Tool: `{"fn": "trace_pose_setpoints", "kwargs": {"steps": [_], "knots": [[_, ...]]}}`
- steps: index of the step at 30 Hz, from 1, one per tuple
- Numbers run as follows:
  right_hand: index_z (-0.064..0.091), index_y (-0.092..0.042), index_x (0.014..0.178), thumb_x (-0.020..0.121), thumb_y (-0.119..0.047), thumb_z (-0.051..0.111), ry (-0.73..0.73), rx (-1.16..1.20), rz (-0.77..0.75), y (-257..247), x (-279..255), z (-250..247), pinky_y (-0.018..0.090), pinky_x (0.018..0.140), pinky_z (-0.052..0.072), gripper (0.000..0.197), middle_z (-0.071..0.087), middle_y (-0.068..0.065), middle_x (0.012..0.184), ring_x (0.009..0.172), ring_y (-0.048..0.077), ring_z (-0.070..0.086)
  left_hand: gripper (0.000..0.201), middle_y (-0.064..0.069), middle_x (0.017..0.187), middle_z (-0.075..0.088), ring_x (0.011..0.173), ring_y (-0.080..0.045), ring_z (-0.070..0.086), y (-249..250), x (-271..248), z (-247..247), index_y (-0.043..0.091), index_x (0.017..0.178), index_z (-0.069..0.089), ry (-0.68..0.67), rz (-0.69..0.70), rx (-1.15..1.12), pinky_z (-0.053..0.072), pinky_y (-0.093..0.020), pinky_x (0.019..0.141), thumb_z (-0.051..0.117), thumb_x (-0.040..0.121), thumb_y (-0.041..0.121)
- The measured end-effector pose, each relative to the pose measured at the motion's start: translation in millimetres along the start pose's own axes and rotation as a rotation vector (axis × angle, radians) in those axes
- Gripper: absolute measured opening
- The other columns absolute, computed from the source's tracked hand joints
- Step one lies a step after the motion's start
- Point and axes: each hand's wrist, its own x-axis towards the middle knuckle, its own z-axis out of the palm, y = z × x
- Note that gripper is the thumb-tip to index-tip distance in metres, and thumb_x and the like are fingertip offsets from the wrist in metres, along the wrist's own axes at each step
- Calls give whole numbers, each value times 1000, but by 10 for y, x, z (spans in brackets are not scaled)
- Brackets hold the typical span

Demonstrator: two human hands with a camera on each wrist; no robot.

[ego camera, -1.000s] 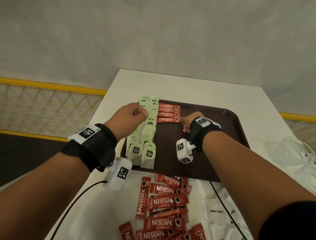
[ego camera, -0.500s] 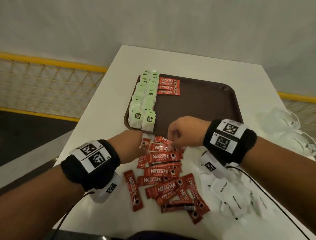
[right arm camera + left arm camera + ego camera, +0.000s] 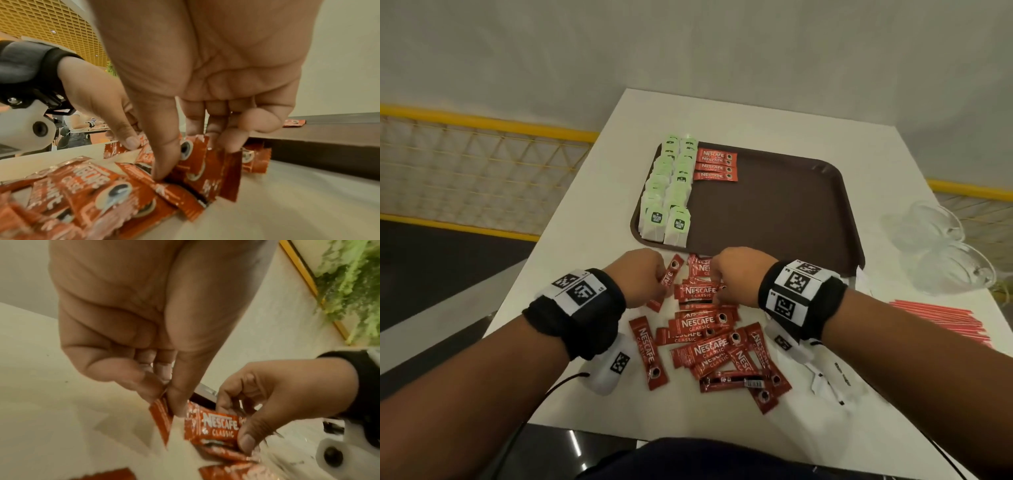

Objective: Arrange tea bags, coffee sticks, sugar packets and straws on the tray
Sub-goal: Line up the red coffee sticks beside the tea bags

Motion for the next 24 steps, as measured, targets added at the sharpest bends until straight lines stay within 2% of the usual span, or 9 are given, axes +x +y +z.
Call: {"fn": "trace_pose_setpoints", "kwargs": {"steps": [3,6,8,11,13,16,19,21,24], "knots": [[62,-17,101,82,-35,72,18,32,-5,36,16,-8,32,78,50,28,64,0,102,92,20,60,19,-6,87,68,80,-23,64,-42,-36,-80,10,92,66,46,32,-95,50,-34,71,58,96,27],[62,-20,97,81,-31,73,38,92,-26,88,3,-39,32,76,50,22,65,-4,95,89,18,61,23,-5,82,61,72,-23,57,-11,-57,-167,11,88,61,189,110,-154,43,-33,64,52,98,28],[63,-20,97,80,-31,74,65,139,-61,110,-22,-104,30,75,49,22,63,-6,92,87,16,60,22,-3,78,54,69,-20,49,70,-50,-212,13,83,53,216,150,-209,36,-31,59,49,100,26],[66,-20,99,79,-32,76,88,177,-128,113,-34,-261,27,74,48,25,63,-8,89,83,12,60,13,-5,91,60,81,-23,56,212,1,-253,13,102,53,82,199,-381,47,-36,71,46,101,23],[68,-21,97,78,-32,77,115,195,-152,131,-9,-371,25,74,49,24,64,-9,88,81,9,60,12,-7,97,61,85,-26,60,288,28,-276,12,110,50,-28,210,-569,50,-38,72,45,101,20],[71,-22,94,75,-34,80,156,233,-148,215,40,-521,22,72,49,24,67,-10,86,78,6,62,24,-11,113,63,99,-30,69,382,57,-346,11,126,46,-137,185,-876,60,-39,78,46,103,18],[74,-22,89,73,-33,82,182,313,-137,320,84,-652,21,70,48,21,70,-8,82,75,5,64,36,-12,123,63,107,-28,68,403,177,-407,14,134,43,-191,212,-925,57,-47,90,52,101,26],[75,-23,90,72,-32,83,203,337,-140,382,135,-727,23,73,50,22,71,-9,84,79,5,64,36,-16,120,66,99,-22,70,392,290,-442,11,132,47,-204,259,-880,58,-38,87,53,100,27],[76,-20,92,73,-29,82,278,414,-125,498,223,-810,24,78,51,22,71,-9,86,81,4,64,28,-10,109,72,87,-12,67,351,447,-526,12,122,58,-140,306,-817,54,-21,67,56,99,28]]}}
